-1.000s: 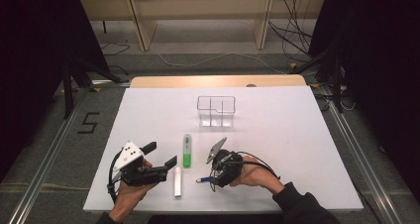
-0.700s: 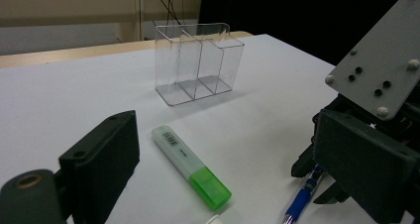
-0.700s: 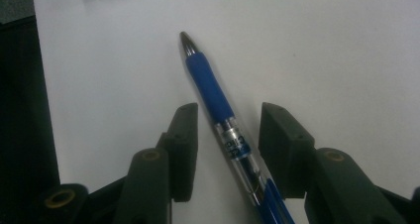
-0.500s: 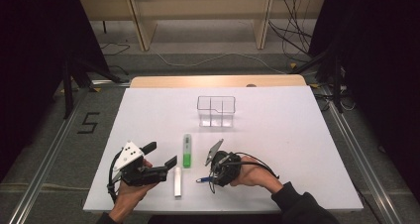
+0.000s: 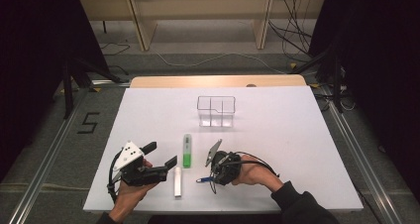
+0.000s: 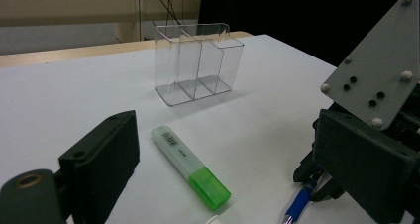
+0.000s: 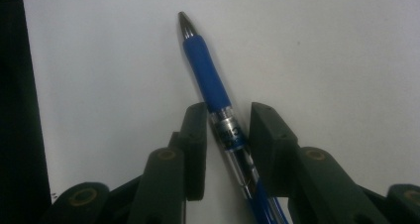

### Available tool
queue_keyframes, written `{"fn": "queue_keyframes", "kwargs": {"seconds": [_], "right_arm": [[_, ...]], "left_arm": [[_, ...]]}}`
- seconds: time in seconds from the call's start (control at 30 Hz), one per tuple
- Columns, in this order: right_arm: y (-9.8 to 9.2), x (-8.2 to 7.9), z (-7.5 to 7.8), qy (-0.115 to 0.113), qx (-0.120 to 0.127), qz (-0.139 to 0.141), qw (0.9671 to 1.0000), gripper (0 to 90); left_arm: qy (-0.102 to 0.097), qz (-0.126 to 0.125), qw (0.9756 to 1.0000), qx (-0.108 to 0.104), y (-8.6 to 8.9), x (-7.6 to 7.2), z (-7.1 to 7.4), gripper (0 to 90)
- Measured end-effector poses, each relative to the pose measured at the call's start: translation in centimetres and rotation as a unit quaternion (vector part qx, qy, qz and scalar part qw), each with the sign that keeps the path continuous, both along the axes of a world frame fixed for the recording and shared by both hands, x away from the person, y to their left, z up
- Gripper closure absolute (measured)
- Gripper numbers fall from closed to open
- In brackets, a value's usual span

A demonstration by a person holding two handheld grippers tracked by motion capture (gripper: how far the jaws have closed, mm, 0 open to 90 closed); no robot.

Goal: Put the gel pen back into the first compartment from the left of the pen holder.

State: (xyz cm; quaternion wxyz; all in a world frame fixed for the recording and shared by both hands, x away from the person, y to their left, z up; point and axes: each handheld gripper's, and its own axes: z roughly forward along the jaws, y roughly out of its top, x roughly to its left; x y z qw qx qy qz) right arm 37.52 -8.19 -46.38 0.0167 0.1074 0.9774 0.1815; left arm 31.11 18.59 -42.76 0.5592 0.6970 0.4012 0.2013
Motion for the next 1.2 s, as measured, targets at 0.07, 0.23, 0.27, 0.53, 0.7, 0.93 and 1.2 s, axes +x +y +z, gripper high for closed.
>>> {"fn": "queue_keyframes", "kwargs": {"seconds": [0.07,0.23,0.27,0.53,0.7,0.93,1.2], "right_arm": [[0.1,0.0,0.0,-0.001,-0.004,0.003,1.0,70.2],[0.3,-0.2,0.1,-0.001,-0.007,0.004,1.0,72.5],[0.3,-0.2,0.1,-0.002,-0.01,0.007,0.9999,72.8],[0.7,-0.2,0.2,-0.004,-0.025,0.022,0.9994,75.9],[0.9,-0.2,0.2,-0.004,-0.032,0.03,0.9991,77.2],[1.1,-0.2,0.3,0.001,-0.035,0.031,0.9989,79.1],[1.3,-0.3,0.3,-0.006,-0.042,0.034,0.9985,79.7]], "left_arm": [[0.001,0.0,1.0,0.0,0.0,0.0,0.0,10.1],[0.0,0.003,1.0,-0.004,0.0,0.0,0.0,10.0],[0.001,0.003,1.0,-0.004,0.0,0.0,0.0,10.1],[0.0,0.0,1.0,0.0,0.0,0.0,0.0,10.0],[0.0,0.0,1.0,0.0,0.0,0.0,0.0,10.1],[0.0,0.0,1.0,0.001,0.0,0.0,0.0,10.0],[-0.002,0.001,1.0,-0.001,0.0,0.0,0.1,10.1]]}}
